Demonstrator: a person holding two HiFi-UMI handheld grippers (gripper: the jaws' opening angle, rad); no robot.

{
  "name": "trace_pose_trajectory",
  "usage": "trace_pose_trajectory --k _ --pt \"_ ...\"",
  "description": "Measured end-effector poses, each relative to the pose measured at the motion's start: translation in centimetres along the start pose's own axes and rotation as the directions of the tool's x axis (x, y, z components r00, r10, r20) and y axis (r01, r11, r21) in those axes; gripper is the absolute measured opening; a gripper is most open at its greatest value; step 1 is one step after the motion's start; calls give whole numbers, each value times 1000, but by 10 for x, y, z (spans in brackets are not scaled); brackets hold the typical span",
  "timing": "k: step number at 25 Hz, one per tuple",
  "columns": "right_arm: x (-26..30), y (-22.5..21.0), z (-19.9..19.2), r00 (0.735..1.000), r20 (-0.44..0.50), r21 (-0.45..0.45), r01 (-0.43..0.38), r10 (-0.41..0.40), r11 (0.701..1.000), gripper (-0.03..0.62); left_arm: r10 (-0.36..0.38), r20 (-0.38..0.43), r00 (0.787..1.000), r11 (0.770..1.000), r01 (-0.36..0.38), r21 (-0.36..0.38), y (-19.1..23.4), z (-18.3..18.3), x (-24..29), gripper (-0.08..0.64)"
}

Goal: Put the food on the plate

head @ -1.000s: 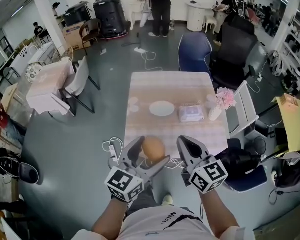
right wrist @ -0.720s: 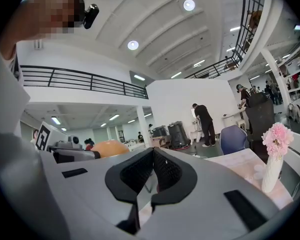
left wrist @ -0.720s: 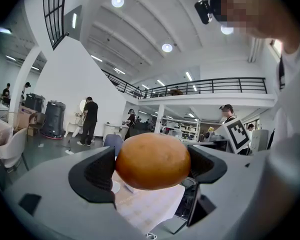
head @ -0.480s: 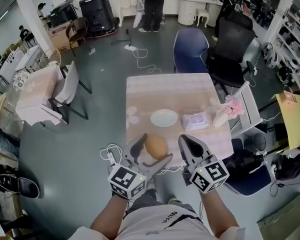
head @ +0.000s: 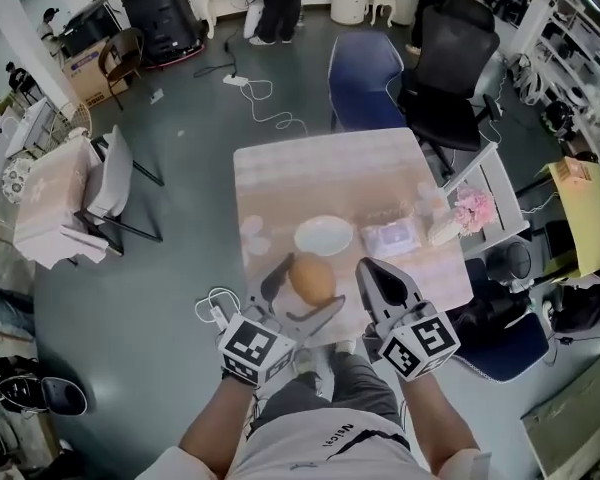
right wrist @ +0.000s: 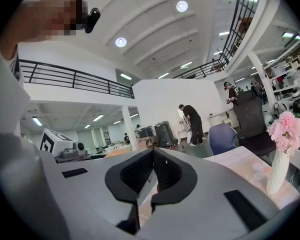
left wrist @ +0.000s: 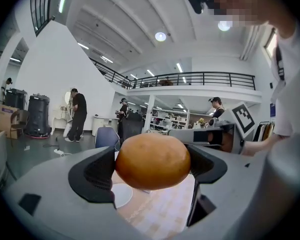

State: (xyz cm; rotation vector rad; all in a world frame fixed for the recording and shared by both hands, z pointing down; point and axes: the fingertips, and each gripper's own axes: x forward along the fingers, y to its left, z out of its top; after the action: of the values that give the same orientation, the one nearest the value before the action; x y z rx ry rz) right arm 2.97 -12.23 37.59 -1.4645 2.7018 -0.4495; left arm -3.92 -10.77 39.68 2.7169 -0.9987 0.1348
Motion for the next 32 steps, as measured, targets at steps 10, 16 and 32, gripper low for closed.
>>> trace_pose_trajectory --k 10,16,32 --pt "60 -46 -30 999 -26 29 -19 20 999 17 14 -77 997 1000 -13 12 50 -44 57 440" --pt "93 -76 -65 999 -44 48 -18 21 999 17 16 -125 992 1000 -12 28 81 -83 92 440" --pt "124 -129 -146 997 -74 62 14 -10 998 17 28 -270 962 990 10 139 123 -192 153 440"
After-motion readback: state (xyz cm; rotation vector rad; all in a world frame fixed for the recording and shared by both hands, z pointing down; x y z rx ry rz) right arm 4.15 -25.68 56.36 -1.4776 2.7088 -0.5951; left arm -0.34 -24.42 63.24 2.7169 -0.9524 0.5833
